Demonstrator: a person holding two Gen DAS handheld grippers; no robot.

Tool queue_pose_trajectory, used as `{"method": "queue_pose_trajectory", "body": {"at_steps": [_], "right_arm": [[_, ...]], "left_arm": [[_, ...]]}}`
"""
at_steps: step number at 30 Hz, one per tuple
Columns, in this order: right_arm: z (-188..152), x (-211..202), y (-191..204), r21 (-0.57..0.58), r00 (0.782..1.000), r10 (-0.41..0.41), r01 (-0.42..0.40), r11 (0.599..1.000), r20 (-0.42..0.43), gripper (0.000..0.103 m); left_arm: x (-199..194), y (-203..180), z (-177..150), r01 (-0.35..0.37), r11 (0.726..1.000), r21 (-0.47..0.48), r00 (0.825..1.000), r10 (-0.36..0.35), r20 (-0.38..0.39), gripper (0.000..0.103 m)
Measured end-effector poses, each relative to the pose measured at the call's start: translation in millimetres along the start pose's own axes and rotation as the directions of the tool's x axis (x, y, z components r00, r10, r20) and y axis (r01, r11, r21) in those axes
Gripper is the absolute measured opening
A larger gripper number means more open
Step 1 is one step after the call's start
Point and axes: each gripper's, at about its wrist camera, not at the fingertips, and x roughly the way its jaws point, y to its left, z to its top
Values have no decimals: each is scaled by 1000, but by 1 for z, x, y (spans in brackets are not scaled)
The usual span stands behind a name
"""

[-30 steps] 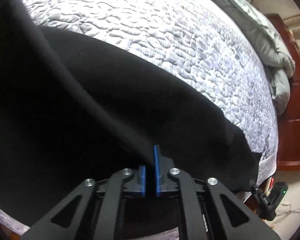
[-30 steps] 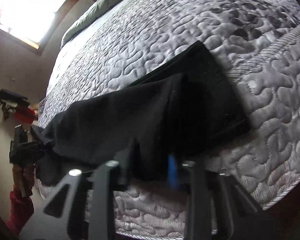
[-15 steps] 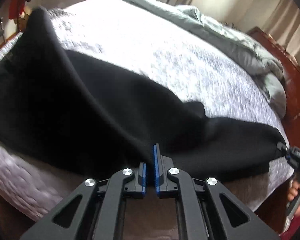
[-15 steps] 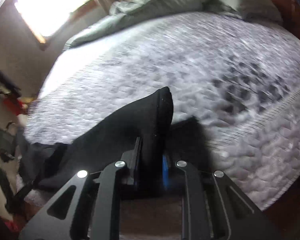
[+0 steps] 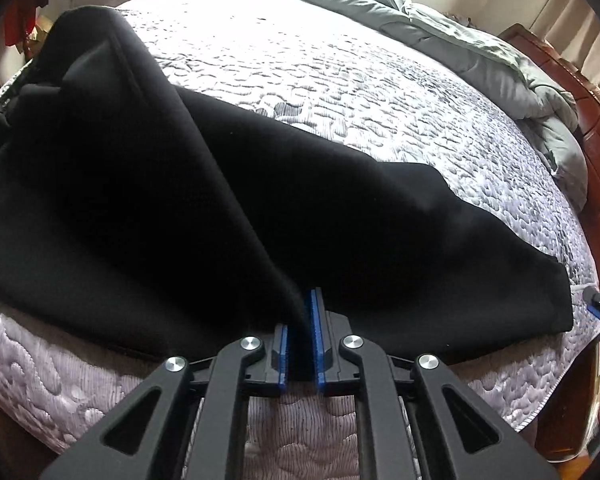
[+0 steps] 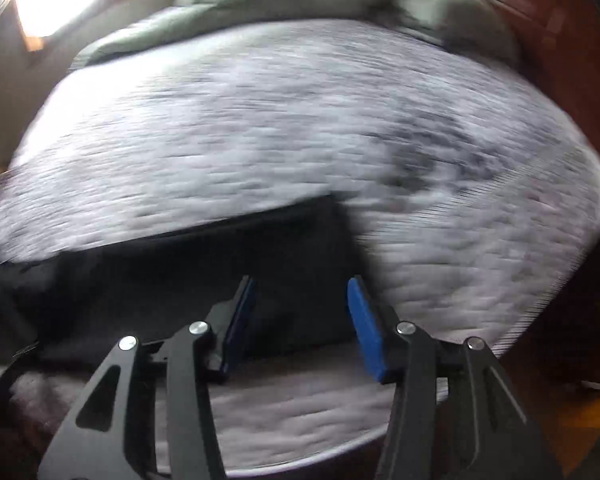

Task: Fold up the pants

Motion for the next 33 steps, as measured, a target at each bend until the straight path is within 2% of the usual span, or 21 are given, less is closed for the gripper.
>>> {"method": "queue_pose_trajectory", "body": {"at_steps": [1, 2, 3, 4, 5, 7, 8, 10, 12, 14, 16, 19, 22, 24, 25, 27, 30, 33], "right_arm": [[-4, -1, 17, -25, 999, 53, -53, 998, -7, 52], [-10, 5, 41, -46, 988, 145, -147, 988, -44, 53], [-16, 14, 61, -52, 968, 232, -237, 970, -94, 49], [-20, 23, 78, -56, 952, 275, -284, 957, -135, 49], [-28, 35, 96, -71, 942, 283, -299, 952, -180, 49], [-42, 57, 119, -91, 936, 253, -282, 955, -244, 50], [-45, 64, 124, -103, 941, 228, -260, 960, -251, 51], [-48, 69, 130, -142, 957, 171, -208, 968, -235, 52], [-48, 70, 131, -142, 959, 154, -192, 971, -238, 54], [-46, 73, 130, -136, 958, 155, -192, 972, -242, 56], [-47, 77, 127, -108, 956, 173, -203, 973, -237, 57], [-49, 77, 126, -103, 957, 178, -206, 973, -227, 58], [-51, 76, 125, -108, 957, 187, -215, 971, -221, 59], [-53, 71, 127, -86, 953, 211, -234, 968, -216, 61], [-53, 73, 126, -79, 952, 220, -241, 967, -214, 61], [-53, 75, 127, -80, 952, 226, -247, 966, -209, 61], [-54, 73, 123, -80, 951, 231, -252, 964, -205, 63], [-52, 74, 122, -73, 947, 242, -262, 962, -211, 66]], "left_arm": [[0, 1, -1, 1, 1000, 0, 1000, -1, -1, 10], [0, 2, -1, 2, 1000, 0, 1000, -2, -3, 10], [0, 2, 0, 5, 1000, -3, 1000, -5, -4, 10], [1, 3, 1, 11, 1000, -9, 1000, -11, -9, 10], [1, 4, 2, 17, 1000, -11, 1000, -17, -15, 11], [-3, 7, 4, 33, 999, -12, 999, -33, -29, 17], [-7, 11, 4, 41, 999, -13, 998, -42, -36, 21], [-21, 22, 5, 40, 999, -23, 998, -41, -39, 41], [-36, 38, 9, 34, 998, -61, 999, -36, -31, 51], [-49, 60, 20, -30, 994, -110, 999, 25, -46, 52], [-57, 85, 39, -24, 984, -176, 997, 11, -73, 55], [-60, 110, 74, -97, 968, -231, 990, 71, -120, 55], [-53, 116, 119, -166, 966, -198, 973, 128, -194, 56], [-44, 113, 142, -185, 968, -169, 961, 142, -236, 57], [-36, 110, 155, -197, 970, -146, 949, 152, -275, 57], [-27, 103, 167, -209, 969, -127, 937, 162, -309, 57], [-8, 92, 185, -246, 966, -77, 906, 201, -372, 57], [4, 88, 200, -271, 961, -49, 883, 228, -410, 60]]}}
